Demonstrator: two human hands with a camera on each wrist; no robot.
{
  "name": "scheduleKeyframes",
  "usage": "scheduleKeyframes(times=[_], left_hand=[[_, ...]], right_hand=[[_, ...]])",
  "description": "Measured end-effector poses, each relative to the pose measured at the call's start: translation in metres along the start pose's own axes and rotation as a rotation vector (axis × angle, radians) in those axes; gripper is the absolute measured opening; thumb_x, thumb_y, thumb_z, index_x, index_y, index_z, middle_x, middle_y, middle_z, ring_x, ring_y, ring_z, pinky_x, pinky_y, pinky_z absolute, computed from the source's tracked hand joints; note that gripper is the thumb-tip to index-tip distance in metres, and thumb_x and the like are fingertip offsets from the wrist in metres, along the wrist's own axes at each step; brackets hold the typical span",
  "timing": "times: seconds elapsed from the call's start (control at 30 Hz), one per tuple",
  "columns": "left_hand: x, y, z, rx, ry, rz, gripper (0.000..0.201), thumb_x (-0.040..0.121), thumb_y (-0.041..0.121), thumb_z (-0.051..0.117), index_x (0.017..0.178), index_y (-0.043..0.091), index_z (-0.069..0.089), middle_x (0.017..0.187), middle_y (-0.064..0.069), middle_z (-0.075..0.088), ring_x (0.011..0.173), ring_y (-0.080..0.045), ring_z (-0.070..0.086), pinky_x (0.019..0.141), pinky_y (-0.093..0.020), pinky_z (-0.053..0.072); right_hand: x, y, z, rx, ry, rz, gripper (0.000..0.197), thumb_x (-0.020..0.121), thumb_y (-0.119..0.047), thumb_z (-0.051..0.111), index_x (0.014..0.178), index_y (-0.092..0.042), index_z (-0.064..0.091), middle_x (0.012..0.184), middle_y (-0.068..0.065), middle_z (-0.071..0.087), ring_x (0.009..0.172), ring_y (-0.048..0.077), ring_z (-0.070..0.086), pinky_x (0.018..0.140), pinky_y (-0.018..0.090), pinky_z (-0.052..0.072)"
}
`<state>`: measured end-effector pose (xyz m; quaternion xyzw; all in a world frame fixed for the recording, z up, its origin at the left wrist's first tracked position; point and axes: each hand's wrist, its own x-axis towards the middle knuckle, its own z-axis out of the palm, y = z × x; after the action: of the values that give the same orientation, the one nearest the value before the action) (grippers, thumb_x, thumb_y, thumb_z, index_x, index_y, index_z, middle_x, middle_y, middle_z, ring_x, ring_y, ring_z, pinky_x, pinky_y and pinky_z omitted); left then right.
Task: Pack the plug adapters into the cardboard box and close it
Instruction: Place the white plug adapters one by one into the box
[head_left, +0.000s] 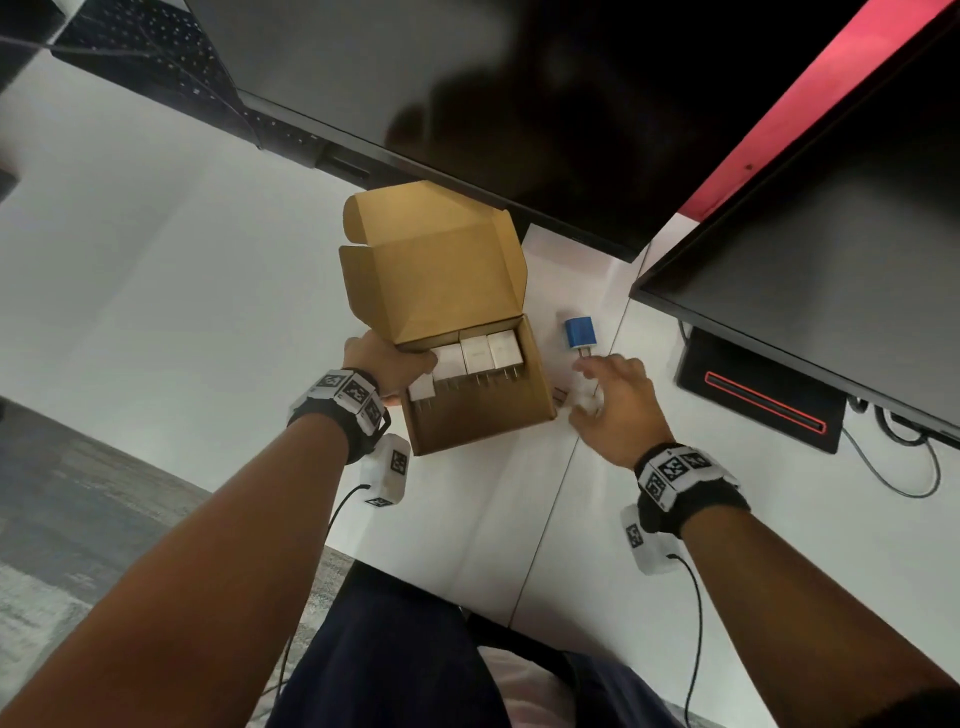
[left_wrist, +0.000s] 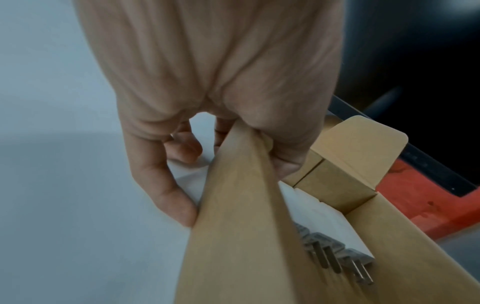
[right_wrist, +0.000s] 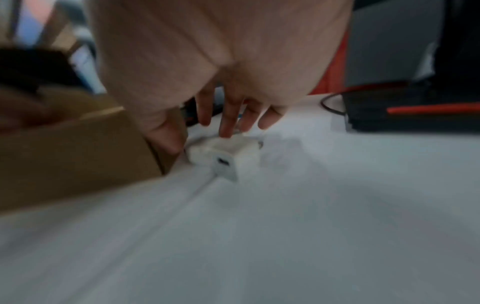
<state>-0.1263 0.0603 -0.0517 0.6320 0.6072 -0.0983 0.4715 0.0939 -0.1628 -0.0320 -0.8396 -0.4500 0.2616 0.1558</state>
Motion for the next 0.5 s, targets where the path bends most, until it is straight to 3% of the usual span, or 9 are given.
scheduleKeyframes(times=[0.07, 0.1, 0.2, 0.33, 0.43, 0.5], left_hand=[[-0.003, 0.001, -0.001, -0.042, -0.008, -0.027, 0.029, 0.075, 0.036, 0.072, 0.1, 0.021, 0.071, 0.113, -0.012, 0.072, 0.096, -0.026, 0.075, 0.071, -0.038, 0.068], [-0.005, 0.001, -0.003, -0.058, -0.018, -0.036, 0.029, 0.073, 0.034, 0.071, 0.099, 0.021, 0.071, 0.114, -0.012, 0.072, 0.097, -0.026, 0.075, 0.071, -0.038, 0.068], [-0.008, -0.001, -0.012, -0.115, -0.075, -0.043, 0.038, 0.069, 0.026, 0.069, 0.106, 0.022, 0.07, 0.121, -0.008, 0.07, 0.111, -0.029, 0.07, 0.082, -0.048, 0.068], [-0.005, -0.006, -0.02, -0.169, -0.132, -0.064, 0.053, 0.08, 0.015, 0.076, 0.13, 0.022, 0.062, 0.134, -0.003, 0.06, 0.12, -0.028, 0.065, 0.078, -0.049, 0.069], [-0.002, -0.005, -0.018, -0.139, -0.151, -0.056, 0.057, 0.081, 0.012, 0.078, 0.134, 0.021, 0.06, 0.135, -0.005, 0.062, 0.118, -0.029, 0.067, 0.077, -0.05, 0.069], [-0.001, -0.004, -0.018, -0.13, -0.16, -0.052, 0.057, 0.082, 0.01, 0.077, 0.135, 0.021, 0.059, 0.137, -0.004, 0.061, 0.118, -0.03, 0.066, 0.077, -0.05, 0.069]], right_hand=[[-0.004, 0.007, 0.004, -0.192, -0.152, -0.061, 0.055, 0.081, -0.034, 0.073, 0.132, -0.024, 0.057, 0.121, 0.001, 0.06, 0.117, 0.027, 0.045, 0.095, 0.043, 0.038], [-0.005, 0.008, 0.008, -0.252, -0.166, -0.074, 0.052, 0.083, -0.037, 0.072, 0.132, -0.025, 0.058, 0.12, 0.001, 0.062, 0.115, 0.028, 0.046, 0.093, 0.043, 0.036], [-0.005, 0.007, 0.015, -0.215, -0.029, -0.039, 0.041, 0.088, -0.031, 0.069, 0.127, -0.023, 0.063, 0.117, 0.002, 0.066, 0.113, 0.029, 0.05, 0.089, 0.042, 0.033], [-0.006, -0.014, 0.007, 0.089, 0.223, 0.044, 0.037, 0.084, -0.022, 0.073, 0.119, -0.019, 0.06, 0.113, 0.001, 0.065, 0.105, 0.023, 0.053, 0.087, 0.035, 0.038], [-0.005, -0.048, -0.003, 0.277, 0.325, -0.034, 0.042, 0.082, -0.013, 0.076, 0.118, -0.015, 0.056, 0.107, -0.001, 0.059, 0.09, 0.014, 0.054, 0.077, 0.015, 0.045], [-0.002, -0.07, -0.003, 0.313, 0.3, -0.147, 0.045, 0.082, -0.011, 0.074, 0.123, -0.015, 0.056, 0.109, 0.001, 0.058, 0.084, 0.011, 0.056, 0.071, 0.012, 0.047]])
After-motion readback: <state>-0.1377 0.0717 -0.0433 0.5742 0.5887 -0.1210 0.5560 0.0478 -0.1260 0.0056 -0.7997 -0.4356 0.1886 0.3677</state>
